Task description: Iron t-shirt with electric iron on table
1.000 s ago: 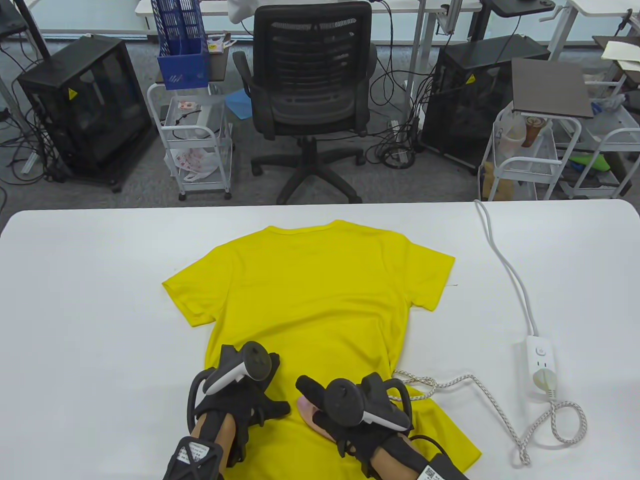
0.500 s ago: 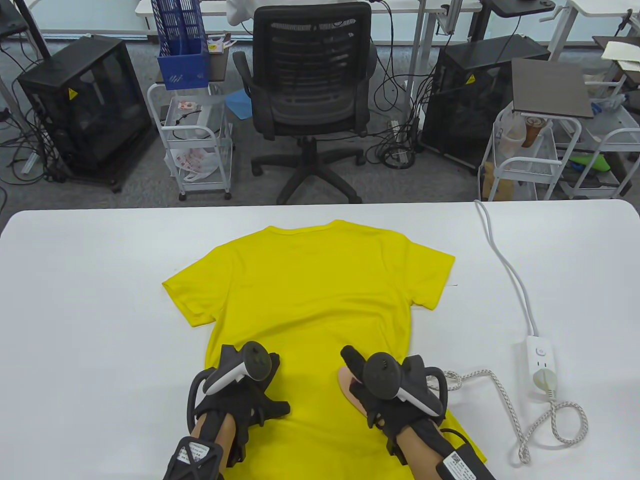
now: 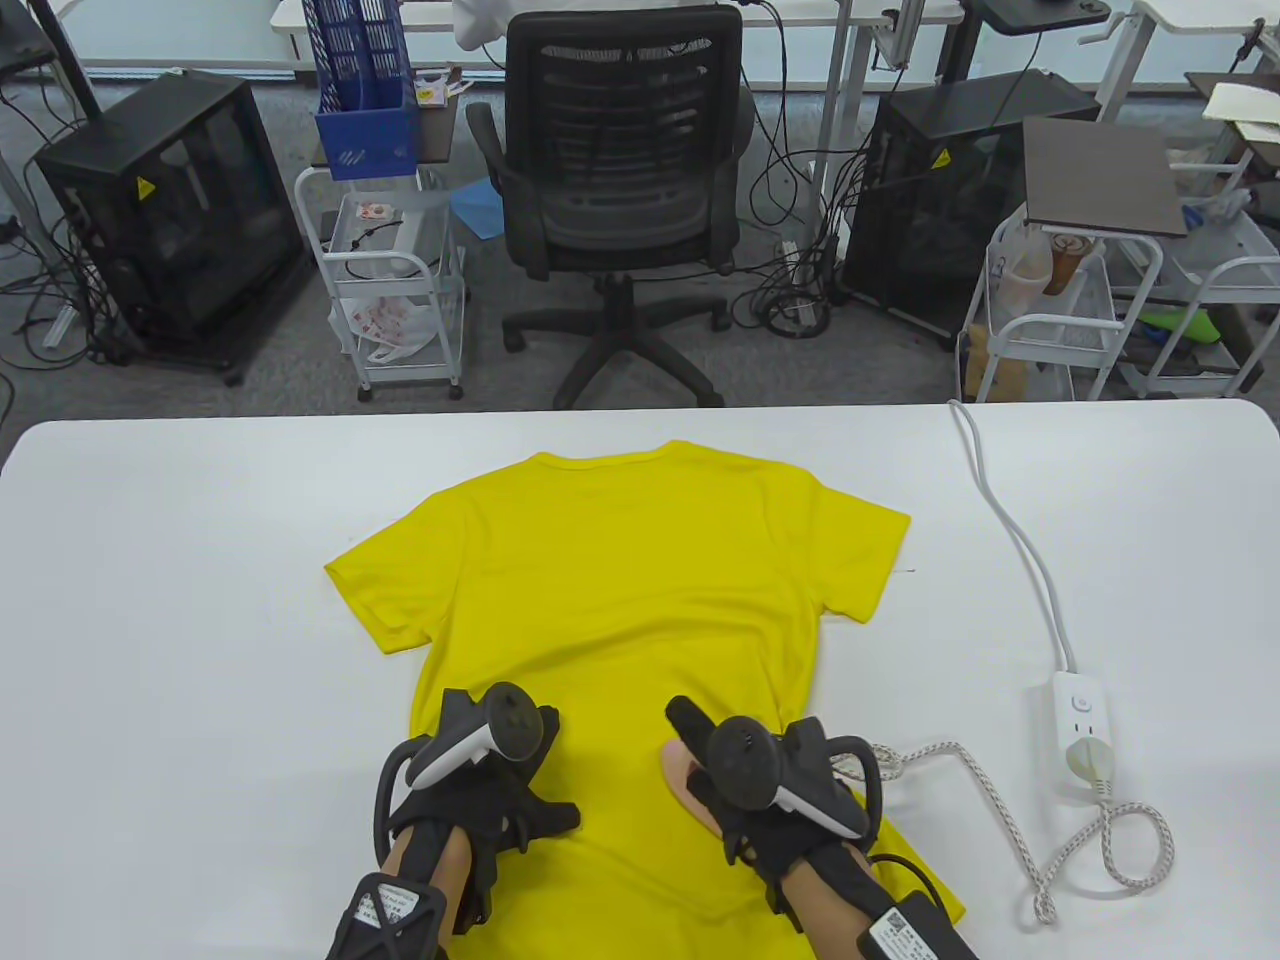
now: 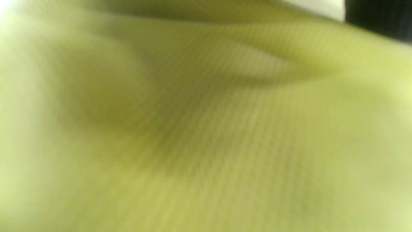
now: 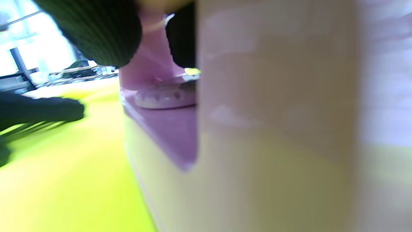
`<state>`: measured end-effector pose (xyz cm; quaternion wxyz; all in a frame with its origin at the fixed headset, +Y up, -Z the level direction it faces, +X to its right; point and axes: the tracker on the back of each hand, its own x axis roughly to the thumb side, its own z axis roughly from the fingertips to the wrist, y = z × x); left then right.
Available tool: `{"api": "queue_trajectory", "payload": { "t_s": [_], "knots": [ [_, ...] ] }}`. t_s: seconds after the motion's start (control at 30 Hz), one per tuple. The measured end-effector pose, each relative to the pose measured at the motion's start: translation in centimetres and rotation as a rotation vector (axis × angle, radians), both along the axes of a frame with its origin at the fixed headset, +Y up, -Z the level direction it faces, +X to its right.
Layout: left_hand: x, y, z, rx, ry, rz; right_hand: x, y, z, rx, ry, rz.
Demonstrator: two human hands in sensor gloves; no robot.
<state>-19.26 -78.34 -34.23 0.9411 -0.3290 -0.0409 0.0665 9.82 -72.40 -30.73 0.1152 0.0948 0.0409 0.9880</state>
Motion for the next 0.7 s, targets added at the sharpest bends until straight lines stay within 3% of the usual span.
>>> {"api": "queue_trajectory", "payload": {
  "t_s": [0.1, 0.37, 0.5, 0.57, 0.7],
  "knots": [
    [0.0, 0.0, 0.0, -0.001, 0.0, 0.0, -0.2, 0.0, 0.2, -0.027, 0.02, -0.029],
    [0.0, 0.0, 0.0, 0.001, 0.003, 0.005, -7.8, 0.0, 3.7, -0.056, 0.32, -0.025],
    [-0.2, 0.0, 0.0, 0.001, 0.006, 0.006, -6.6, 0.0, 2.9, -0.027, 0.241, -0.009],
    [-0.2, 0.0, 0.0, 0.001, 0.006, 0.007, -4.6, 0.1, 1.8, 0.013, 0.162, 0.046],
    [-0.2, 0.0, 0.0, 0.0, 0.004, 0.005, 0.1, 0.0, -0.1, -0.006, -0.028, -0.002]
  ]
}}
